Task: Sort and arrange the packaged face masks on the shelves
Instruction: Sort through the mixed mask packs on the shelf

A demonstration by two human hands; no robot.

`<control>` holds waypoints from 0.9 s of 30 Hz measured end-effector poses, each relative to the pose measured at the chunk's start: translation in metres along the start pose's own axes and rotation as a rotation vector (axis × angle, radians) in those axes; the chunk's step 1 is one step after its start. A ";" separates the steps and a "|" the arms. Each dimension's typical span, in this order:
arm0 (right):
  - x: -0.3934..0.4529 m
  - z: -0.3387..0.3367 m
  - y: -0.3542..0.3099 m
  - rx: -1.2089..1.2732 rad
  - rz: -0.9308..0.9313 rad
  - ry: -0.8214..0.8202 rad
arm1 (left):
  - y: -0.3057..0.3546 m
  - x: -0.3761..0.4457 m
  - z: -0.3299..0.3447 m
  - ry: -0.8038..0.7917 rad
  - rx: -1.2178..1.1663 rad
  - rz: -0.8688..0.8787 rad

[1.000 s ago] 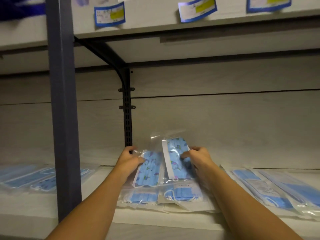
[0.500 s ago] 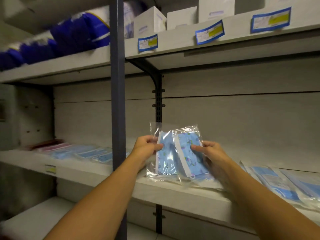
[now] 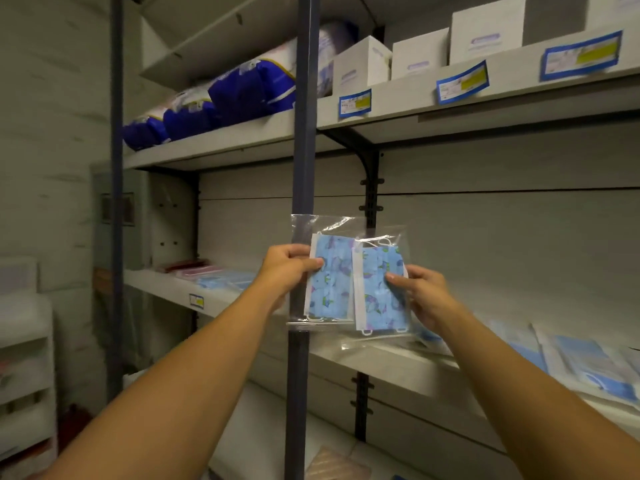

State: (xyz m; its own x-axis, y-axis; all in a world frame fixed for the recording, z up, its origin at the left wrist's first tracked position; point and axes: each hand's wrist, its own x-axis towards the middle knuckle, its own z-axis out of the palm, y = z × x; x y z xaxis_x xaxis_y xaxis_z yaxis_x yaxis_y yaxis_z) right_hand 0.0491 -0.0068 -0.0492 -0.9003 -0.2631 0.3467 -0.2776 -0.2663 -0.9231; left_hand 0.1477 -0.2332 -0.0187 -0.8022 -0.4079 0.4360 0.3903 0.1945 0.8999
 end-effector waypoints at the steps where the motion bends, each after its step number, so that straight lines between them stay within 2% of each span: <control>1: -0.002 0.009 0.001 -0.006 -0.002 -0.007 | 0.001 -0.002 -0.010 0.015 -0.006 -0.002; 12: -0.001 0.106 0.006 -0.121 0.033 -0.050 | -0.002 0.000 -0.120 0.161 0.065 -0.065; 27: -0.005 0.231 0.052 -0.181 0.035 -0.021 | -0.028 0.019 -0.255 0.155 0.131 -0.092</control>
State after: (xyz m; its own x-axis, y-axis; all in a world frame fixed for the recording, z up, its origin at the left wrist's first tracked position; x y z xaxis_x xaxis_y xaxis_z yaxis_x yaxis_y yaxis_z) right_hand 0.1164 -0.2334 -0.0604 -0.9039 -0.2893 0.3150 -0.3032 -0.0862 -0.9490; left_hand 0.2369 -0.4738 -0.0367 -0.7488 -0.5594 0.3555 0.2488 0.2599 0.9330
